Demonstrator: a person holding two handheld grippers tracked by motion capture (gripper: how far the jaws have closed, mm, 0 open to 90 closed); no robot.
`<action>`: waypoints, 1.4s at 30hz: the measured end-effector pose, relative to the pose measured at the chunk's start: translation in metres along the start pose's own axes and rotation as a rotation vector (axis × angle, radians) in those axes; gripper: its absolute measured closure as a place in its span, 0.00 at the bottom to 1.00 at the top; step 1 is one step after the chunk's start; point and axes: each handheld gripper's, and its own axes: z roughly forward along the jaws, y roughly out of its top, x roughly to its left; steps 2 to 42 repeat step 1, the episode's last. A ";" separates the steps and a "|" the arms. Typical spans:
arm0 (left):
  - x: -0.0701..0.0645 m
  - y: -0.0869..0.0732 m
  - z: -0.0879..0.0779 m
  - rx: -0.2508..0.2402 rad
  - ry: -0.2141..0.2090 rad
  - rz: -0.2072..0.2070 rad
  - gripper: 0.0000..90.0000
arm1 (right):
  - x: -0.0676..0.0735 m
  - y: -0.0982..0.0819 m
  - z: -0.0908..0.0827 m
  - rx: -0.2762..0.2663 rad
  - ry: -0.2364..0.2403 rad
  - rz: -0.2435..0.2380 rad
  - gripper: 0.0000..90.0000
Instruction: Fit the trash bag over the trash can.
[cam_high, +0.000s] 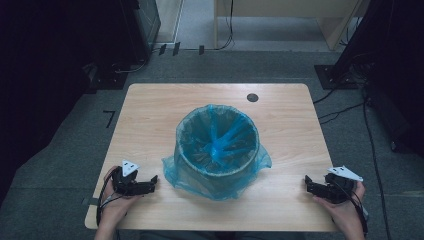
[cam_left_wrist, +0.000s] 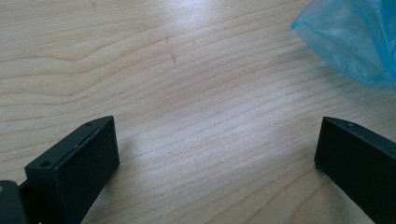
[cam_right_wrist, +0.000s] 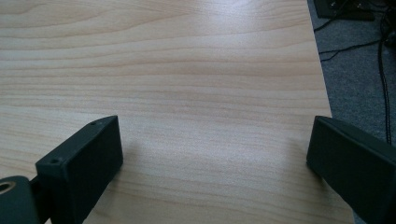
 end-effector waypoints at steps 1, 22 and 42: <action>0.000 0.001 0.001 -0.001 -0.001 0.001 0.00 | 0.000 0.000 0.000 0.000 0.000 -0.001 0.04; 0.000 0.001 0.001 -0.001 -0.001 0.001 0.00 | 0.000 0.000 0.000 0.000 0.000 -0.001 0.04; 0.000 0.001 0.001 -0.001 -0.001 0.001 0.00 | 0.000 0.000 0.000 0.000 0.000 -0.001 0.04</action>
